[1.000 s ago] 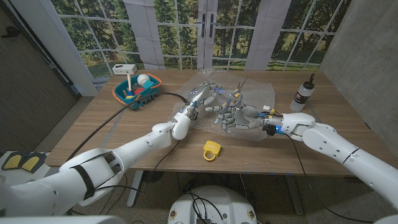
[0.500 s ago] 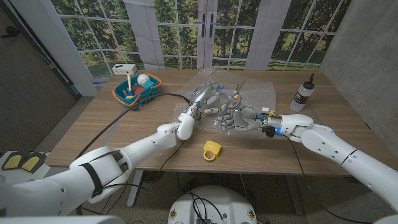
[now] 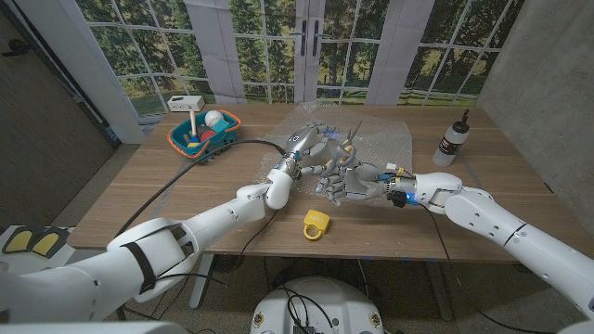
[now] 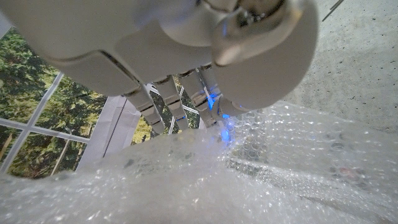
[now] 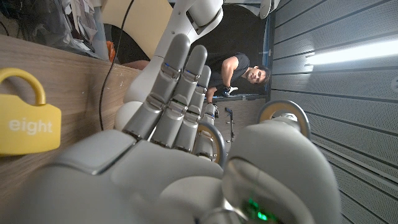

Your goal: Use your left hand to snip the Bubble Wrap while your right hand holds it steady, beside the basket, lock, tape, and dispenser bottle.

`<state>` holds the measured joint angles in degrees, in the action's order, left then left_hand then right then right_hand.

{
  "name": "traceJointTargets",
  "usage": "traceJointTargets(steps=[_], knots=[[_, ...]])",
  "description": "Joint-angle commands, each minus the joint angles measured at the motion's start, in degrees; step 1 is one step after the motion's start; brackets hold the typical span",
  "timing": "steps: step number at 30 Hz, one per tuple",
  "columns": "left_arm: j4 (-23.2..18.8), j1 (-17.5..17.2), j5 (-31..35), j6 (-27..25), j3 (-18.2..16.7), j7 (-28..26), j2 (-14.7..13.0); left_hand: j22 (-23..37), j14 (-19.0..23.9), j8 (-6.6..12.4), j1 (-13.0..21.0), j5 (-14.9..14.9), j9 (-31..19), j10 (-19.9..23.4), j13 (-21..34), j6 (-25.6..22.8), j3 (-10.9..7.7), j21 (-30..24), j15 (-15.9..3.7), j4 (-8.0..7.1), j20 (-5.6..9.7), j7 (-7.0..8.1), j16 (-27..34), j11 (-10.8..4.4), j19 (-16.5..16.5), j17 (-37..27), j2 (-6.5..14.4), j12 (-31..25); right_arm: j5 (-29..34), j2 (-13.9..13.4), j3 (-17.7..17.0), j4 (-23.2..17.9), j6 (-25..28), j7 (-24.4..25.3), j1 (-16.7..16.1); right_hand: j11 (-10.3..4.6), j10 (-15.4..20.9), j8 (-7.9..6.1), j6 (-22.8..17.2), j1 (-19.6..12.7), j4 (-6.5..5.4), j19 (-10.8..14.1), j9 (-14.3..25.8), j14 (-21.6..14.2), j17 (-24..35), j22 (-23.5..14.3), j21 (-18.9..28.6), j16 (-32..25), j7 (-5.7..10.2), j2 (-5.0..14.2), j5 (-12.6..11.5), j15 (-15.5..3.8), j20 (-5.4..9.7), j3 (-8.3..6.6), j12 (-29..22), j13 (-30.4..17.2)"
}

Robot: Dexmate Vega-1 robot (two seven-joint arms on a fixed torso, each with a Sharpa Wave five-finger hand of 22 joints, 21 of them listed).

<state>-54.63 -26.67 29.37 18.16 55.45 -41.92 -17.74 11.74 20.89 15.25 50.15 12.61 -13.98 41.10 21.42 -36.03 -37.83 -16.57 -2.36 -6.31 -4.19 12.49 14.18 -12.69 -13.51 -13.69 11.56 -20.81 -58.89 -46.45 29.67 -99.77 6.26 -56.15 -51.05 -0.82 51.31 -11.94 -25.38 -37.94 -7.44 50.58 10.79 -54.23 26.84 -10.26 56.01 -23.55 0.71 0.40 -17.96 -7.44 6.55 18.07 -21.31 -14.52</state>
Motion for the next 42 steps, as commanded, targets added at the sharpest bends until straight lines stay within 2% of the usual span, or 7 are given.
traceJointTargets(steps=[1,20,33,42], knots=[[-0.4,0.1,-1.0,-0.3,-0.4,0.0,0.1,0.1,-0.2,-0.16,0.2,-0.1,-0.1,0.1,0.3,-0.2,-0.09,-0.4,-9.42,0.37,0.30,0.09,-0.2,0.10,-0.2,0.0,-0.6,-0.2,1.7,0.4,1.9,0.4,1.5,0.5,1.2,-0.22,2.8,0.23,-4.4,0.1,0.09,0.2,0.2,0.6,0.0,-0.1,-0.3,-0.3,-5.08,-0.21,0.2,-2.55,0.55,0.45,0.3,-0.3],[-1.7,0.3,-0.5,1.1,-0.4,0.5,-0.5,0.1,-0.2,-0.50,0.0,-0.3,0.1,0.0,0.5,0.1,0.01,-0.4,-9.33,0.39,0.36,0.10,-0.3,0.11,-0.1,0.2,-0.6,0.0,3.5,0.7,3.9,3.9,4.3,1.3,2.9,-0.16,3.0,0.41,-3.8,0.0,0.16,0.4,0.2,0.5,0.0,-0.1,-0.5,-0.4,-5.24,-0.22,0.2,-2.60,0.57,0.36,0.6,-0.4],[-4.0,-0.6,0.1,1.3,-0.9,1.5,-1.6,0.1,-0.2,-0.63,-0.1,-0.4,0.1,0.1,0.6,0.1,0.14,-0.4,-9.35,0.44,0.42,0.12,-0.3,0.09,-0.2,0.3,-0.6,0.0,3.6,0.6,3.8,5.2,4.9,1.2,3.4,-0.15,3.1,0.39,-3.8,-0.1,0.18,0.5,0.2,0.5,0.0,-0.1,-0.7,-0.4,-5.08,-0.20,0.2,-2.49,0.51,0.31,0.8,-0.4],[-4.1,-0.9,0.0,1.9,-1.1,1.5,-1.0,0.1,-0.2,-0.76,-0.3,-0.5,0.2,0.2,0.7,0.2,0.19,-0.5,-9.28,0.41,0.43,0.11,-0.3,0.08,-0.2,0.3,-0.6,0.1,3.7,0.7,3.9,5.0,5.3,0.8,3.6,-0.01,2.8,0.44,-3.6,-0.1,0.19,0.4,0.2,0.7,0.0,-0.1,-0.8,-0.3,-4.92,-0.11,0.2,-2.40,0.52,0.24,1.0,-0.6]])
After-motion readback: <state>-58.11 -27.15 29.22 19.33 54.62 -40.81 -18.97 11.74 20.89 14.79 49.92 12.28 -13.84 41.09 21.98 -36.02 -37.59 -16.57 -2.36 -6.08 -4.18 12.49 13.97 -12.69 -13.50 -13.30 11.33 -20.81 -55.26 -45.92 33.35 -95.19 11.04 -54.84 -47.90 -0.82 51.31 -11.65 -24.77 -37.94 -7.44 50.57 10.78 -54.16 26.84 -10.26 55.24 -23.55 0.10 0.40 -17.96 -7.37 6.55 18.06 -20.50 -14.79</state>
